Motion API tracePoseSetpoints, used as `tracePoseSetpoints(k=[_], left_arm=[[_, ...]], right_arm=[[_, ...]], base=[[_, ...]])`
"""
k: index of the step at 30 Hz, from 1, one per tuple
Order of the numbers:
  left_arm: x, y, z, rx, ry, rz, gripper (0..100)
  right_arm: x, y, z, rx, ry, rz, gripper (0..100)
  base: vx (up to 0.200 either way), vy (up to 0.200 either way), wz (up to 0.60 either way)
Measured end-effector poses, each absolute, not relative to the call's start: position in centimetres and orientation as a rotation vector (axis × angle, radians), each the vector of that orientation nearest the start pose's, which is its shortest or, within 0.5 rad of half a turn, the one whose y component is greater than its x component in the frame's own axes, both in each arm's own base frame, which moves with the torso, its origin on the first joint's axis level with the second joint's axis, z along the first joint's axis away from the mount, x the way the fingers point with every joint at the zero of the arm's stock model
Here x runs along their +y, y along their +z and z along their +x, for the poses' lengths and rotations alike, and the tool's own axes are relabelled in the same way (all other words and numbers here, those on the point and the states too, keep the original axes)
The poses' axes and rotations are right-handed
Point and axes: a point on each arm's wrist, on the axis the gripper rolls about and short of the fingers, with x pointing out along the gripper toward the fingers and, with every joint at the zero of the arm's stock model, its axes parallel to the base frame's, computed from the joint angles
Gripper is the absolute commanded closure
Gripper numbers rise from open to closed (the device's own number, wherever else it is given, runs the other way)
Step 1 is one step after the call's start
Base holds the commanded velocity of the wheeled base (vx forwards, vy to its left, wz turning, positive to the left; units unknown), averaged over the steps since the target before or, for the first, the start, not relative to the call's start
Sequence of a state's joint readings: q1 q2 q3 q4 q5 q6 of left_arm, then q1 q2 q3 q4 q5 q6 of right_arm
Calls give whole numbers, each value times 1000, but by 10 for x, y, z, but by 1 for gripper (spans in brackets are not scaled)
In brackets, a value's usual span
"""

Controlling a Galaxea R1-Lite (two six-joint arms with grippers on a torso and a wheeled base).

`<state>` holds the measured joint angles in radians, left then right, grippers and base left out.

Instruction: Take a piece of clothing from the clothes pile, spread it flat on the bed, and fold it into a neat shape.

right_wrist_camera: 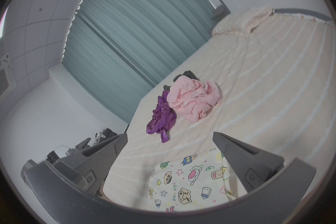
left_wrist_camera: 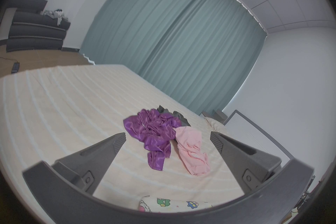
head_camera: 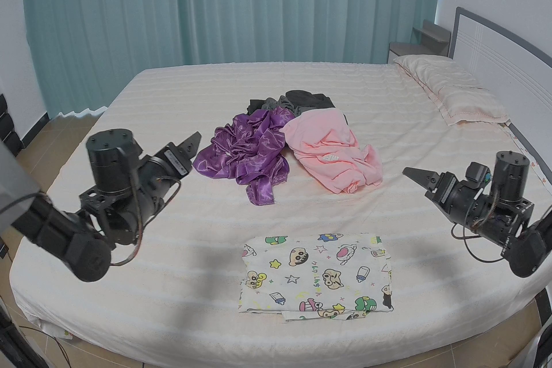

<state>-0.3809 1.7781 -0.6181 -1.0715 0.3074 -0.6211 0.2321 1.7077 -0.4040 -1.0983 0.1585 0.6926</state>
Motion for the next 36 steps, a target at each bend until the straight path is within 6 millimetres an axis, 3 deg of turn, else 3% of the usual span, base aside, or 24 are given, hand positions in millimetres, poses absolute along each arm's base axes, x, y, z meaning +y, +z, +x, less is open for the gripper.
tracePoseSetpoints(k=[7, 13, 21, 24, 25, 29, 31, 32, 36], left_arm=[[-68, 176, 230, 28, 4, -538, 0], [-43, 178, 197, -13, 61, -506, 0], [-24, 174, 149, -35, 98, -474, 0], [-22, 173, 141, -25, 102, -465, 0], [-19, 169, 127, 1, 109, -446, 0], [-14, 160, 100, 84, 117, -404, 0], [-13, 158, 96, 94, 116, -399, 0], [-10, 154, 80, 126, 115, -376, 0], [-5, 146, 54, 152, 104, -311, 0]], right_arm=[[46, 148, 204, 251, 299, 605, 0], [35, 156, 170, 240, 262, 565, 0], [23, 152, 111, 285, 242, 530, 0], [21, 151, 101, 287, 242, 518, 0], [18, 146, 84, 315, 237, 483, 0], [13, 133, 55, 367, 234, 386, 0], [12, 131, 52, 370, 235, 371, 0], [10, 126, 40, 366, 244, 309, 0], [7, 121, 23, 323, 252, 213, 0]], base=[[0, 0, 0], [0, 0, 0], [0, 0, 0], [0, 0, 0], [0, 0, 0], [0, 0, 0], [0, 0, 0], [0, 0, 0], [0, 0, 0]])
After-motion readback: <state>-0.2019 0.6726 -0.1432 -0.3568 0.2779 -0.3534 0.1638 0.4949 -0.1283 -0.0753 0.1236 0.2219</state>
